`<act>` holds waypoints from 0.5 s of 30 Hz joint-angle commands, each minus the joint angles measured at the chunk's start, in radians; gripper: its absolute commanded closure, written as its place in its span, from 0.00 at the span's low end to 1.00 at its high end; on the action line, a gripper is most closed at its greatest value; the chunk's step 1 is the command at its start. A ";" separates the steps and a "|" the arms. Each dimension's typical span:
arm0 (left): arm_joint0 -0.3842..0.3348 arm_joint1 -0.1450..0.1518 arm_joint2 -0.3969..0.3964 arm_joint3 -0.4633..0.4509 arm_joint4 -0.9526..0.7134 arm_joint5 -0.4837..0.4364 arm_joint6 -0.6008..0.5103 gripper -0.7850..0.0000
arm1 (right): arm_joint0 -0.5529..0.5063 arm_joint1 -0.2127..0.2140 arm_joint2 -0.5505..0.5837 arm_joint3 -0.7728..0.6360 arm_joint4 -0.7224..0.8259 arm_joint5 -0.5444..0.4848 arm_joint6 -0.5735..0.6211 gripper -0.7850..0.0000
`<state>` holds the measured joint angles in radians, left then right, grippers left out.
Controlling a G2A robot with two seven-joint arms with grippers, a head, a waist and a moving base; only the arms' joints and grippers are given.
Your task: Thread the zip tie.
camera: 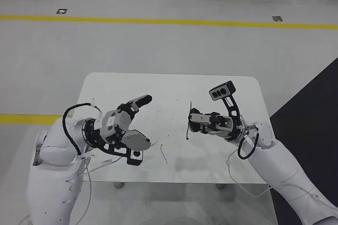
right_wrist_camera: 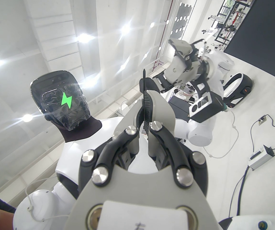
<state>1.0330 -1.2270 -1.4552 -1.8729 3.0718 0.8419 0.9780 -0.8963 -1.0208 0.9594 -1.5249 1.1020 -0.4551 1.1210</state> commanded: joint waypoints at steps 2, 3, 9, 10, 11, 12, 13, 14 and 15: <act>-0.026 0.052 0.025 0.010 0.000 -0.046 0.048 0.00 | 0.000 0.000 0.000 0.000 0.000 0.000 0.000 1.00; -0.034 0.064 0.033 0.017 0.000 -0.059 0.061 0.00 | 0.000 0.000 0.000 0.000 0.000 0.000 0.000 1.00; -0.041 0.075 0.043 0.022 0.000 -0.069 0.070 0.00 | 0.000 0.000 0.000 0.000 0.000 0.000 0.000 1.00; -0.041 0.075 0.043 0.022 0.000 -0.069 0.070 0.00 | 0.000 0.000 0.000 0.000 0.000 0.000 0.000 1.00; -0.041 0.075 0.043 0.022 0.000 -0.069 0.070 0.00 | 0.000 0.000 0.000 0.000 0.000 0.000 0.000 1.00; -0.041 0.075 0.043 0.022 0.000 -0.069 0.070 0.00 | 0.000 0.000 0.000 0.000 0.000 0.000 0.000 1.00; -0.041 0.075 0.043 0.022 0.000 -0.069 0.070 0.00 | 0.000 0.000 0.000 0.000 0.000 0.000 0.000 1.00; -0.027 0.075 0.058 0.038 -0.029 -0.131 0.064 0.00 | 0.000 0.000 0.000 0.000 0.000 0.000 0.000 1.00; -0.035 0.076 0.054 0.049 -0.050 -0.211 0.044 0.00 | 0.000 0.000 0.000 0.000 0.000 0.000 0.000 1.00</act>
<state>0.9996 -1.1518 -1.4037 -1.8400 3.0582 0.7589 1.0410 -0.8963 -1.0207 0.9594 -1.5249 1.1020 -0.4551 1.1210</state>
